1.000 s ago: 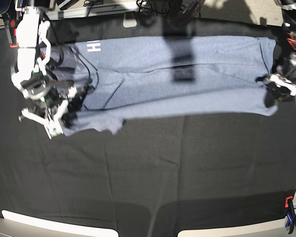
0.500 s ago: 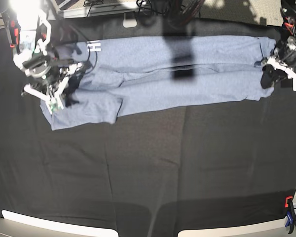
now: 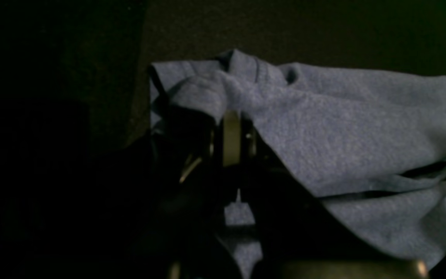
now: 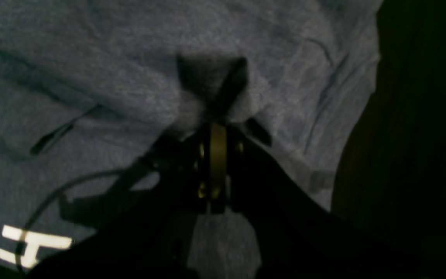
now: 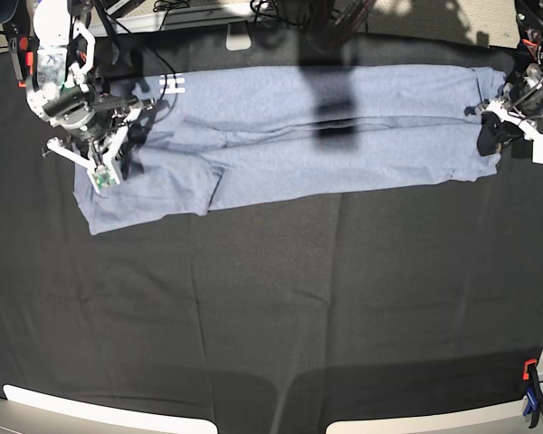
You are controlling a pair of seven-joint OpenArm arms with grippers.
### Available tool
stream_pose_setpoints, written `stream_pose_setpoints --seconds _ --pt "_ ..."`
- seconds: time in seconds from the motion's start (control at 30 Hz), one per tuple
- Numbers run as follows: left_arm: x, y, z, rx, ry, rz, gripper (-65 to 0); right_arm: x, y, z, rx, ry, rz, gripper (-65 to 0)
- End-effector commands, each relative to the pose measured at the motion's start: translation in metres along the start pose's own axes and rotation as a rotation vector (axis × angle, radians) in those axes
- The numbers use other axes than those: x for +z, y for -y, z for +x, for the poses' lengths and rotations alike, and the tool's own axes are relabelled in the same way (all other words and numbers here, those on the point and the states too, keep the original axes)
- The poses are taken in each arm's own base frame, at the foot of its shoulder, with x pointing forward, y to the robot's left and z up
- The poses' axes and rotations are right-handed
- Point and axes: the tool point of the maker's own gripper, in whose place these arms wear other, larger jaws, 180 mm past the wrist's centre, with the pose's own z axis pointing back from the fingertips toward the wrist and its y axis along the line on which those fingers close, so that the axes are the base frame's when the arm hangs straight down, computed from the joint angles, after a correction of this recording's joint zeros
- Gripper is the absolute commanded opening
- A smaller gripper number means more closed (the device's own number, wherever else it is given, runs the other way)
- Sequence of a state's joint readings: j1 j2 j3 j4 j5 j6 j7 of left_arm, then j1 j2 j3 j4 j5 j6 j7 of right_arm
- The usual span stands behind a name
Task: Layout the t-shirt on the table in an organized manner, then fold the t-shirt properly
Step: 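Fold the shirt lengthwise with both grippers toward the collar edge, then adjust the folded strip's ends with both grippers to align them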
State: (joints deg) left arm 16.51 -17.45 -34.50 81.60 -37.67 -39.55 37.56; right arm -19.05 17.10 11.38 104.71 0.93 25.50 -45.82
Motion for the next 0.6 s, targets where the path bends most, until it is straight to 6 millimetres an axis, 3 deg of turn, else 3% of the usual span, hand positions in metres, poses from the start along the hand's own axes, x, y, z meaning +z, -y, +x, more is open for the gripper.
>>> stream_pose_setpoints --seconds 0.0,0.07,0.17,0.23,0.57 --pt "0.003 -0.001 0.016 -0.026 0.040 -0.006 -65.0 0.004 0.010 0.005 0.008 0.005 -0.030 -65.0" --pt "0.003 -0.001 0.016 -0.026 0.040 -0.006 -65.0 0.004 0.010 -0.002 0.007 -0.033 -0.029 -61.8" --pt "0.003 -0.001 0.016 -0.026 0.041 -0.006 -49.4 0.004 0.010 -0.003 0.007 -0.040 -0.030 -45.6" --pt "0.003 -0.001 0.016 -0.026 0.041 -0.006 -41.9 0.004 0.011 0.000 0.007 -0.030 -0.031 -39.5" --pt "0.005 -0.010 0.005 -0.069 -0.034 0.028 -40.8 0.003 0.019 0.022 0.006 0.027 -0.051 -39.1"
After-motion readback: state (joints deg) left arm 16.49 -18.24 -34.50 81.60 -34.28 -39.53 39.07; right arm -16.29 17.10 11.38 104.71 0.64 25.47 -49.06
